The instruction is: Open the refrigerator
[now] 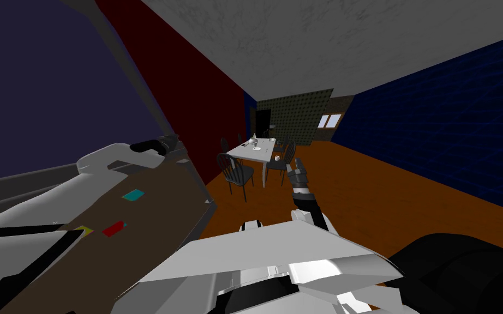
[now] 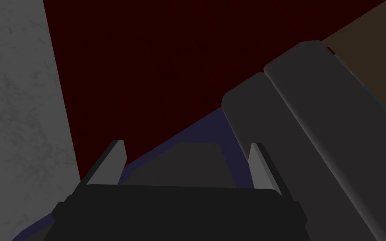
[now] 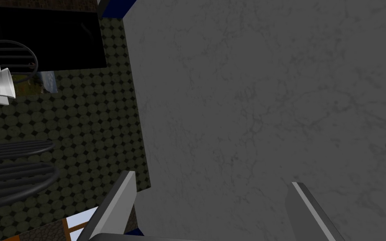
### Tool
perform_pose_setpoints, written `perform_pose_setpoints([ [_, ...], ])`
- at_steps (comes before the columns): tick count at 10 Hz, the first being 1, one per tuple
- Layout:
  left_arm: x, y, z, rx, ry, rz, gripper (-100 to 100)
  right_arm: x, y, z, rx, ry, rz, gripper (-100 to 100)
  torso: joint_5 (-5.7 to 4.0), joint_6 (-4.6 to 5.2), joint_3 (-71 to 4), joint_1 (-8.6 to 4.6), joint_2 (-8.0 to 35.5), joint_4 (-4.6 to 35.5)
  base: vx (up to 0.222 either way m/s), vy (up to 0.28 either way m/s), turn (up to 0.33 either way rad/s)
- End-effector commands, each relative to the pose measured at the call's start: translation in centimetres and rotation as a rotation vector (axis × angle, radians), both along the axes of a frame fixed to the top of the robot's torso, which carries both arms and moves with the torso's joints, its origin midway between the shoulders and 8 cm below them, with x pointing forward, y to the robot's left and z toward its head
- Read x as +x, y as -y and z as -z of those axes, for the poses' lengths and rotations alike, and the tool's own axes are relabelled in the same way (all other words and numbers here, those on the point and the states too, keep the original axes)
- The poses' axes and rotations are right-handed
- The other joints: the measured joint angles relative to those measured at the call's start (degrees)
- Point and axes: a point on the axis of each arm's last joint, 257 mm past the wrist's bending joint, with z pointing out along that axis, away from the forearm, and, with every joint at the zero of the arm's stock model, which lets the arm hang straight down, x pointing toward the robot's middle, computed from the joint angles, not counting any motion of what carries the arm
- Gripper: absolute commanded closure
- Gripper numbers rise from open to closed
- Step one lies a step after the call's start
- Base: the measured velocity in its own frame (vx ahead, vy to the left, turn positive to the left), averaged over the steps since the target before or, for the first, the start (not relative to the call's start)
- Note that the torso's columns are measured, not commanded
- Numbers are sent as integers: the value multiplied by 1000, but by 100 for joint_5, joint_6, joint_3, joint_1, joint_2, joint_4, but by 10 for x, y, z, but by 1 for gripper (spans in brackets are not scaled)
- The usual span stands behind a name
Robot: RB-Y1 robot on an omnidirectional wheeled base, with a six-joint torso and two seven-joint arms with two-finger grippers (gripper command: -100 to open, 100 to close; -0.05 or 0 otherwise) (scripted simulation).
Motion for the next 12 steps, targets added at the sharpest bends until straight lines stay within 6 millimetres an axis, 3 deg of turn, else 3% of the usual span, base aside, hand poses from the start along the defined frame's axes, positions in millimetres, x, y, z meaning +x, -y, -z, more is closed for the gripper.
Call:
perform_pose_setpoints([
  [1,0,0,0,0,0,0,100,0,0,0,0,0,0,0,0,0,0,1,0,1,2,0,-14],
  [4,3,54,-7,3,10,111,100,0,0,0,0,0,0,0,0,-7,35,-1,56,18,-216,-39,-10],
  [5,3,57,-8,4,12,116,100,0,0,0,0,1,0,0,-7,-4,47,-8,73,28,-267,-40,-1],
  [9,-1,125,-7,1,7,258,100,0,0,0,0,1,0,0,-5,0,-6,-10,-7,-2,-298,-68,-8],
  [10,-2,131,-8,4,10,268,100,0,0,0,0,1,0,0,2,0,6,8,11,3,-234,-33,-11],
  [12,-7,163,-5,0,1,336,100,0,0,0,0,0,0,0,1,1,-24,4,-37,-11,-196,-38,-3],
])
